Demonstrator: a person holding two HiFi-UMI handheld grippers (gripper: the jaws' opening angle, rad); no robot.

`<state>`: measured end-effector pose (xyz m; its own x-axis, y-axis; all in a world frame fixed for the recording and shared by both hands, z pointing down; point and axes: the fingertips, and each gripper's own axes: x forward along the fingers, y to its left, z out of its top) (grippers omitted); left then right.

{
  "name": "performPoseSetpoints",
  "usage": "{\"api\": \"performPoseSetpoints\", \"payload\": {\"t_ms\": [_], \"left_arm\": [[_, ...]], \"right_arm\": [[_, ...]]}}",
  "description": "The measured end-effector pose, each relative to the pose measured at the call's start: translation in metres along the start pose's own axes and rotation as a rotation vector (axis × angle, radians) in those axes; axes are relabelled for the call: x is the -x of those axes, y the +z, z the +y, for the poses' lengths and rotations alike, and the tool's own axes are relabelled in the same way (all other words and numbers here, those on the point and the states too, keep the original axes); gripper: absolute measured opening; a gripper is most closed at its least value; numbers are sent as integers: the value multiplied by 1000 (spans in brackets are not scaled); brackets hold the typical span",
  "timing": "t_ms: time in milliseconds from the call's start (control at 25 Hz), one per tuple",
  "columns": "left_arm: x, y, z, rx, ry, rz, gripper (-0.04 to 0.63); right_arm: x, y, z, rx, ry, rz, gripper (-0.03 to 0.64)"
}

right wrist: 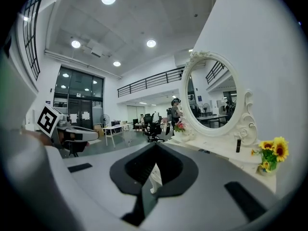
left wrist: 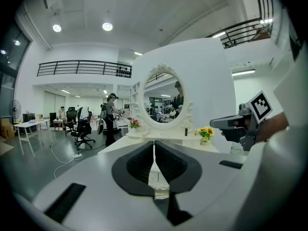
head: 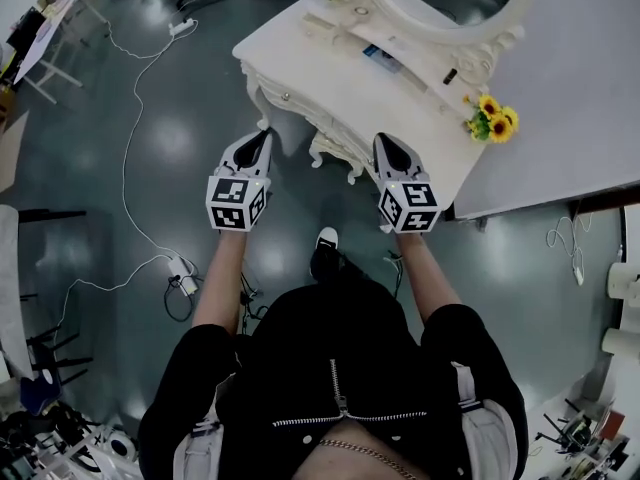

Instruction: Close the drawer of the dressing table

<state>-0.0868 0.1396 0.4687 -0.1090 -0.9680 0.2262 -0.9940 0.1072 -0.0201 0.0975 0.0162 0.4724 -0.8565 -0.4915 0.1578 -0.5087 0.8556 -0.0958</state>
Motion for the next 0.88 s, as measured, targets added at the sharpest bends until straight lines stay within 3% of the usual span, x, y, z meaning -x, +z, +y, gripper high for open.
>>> {"api": "performPoseSetpoints", "payload": {"t_ms": [240,520,880], "left_arm": [[-81,34,26,-17,-16,-3,29],[-144,42,50,-12,-37,20,29],[-259,46,78,-11,-149,42,29]], "right_arm": [[-71,32,-51,-6,-13,-19,5],[-124,43,-85,-11,-25,-4,5],[-186,43,-149,-11,-149,20,6]]}}
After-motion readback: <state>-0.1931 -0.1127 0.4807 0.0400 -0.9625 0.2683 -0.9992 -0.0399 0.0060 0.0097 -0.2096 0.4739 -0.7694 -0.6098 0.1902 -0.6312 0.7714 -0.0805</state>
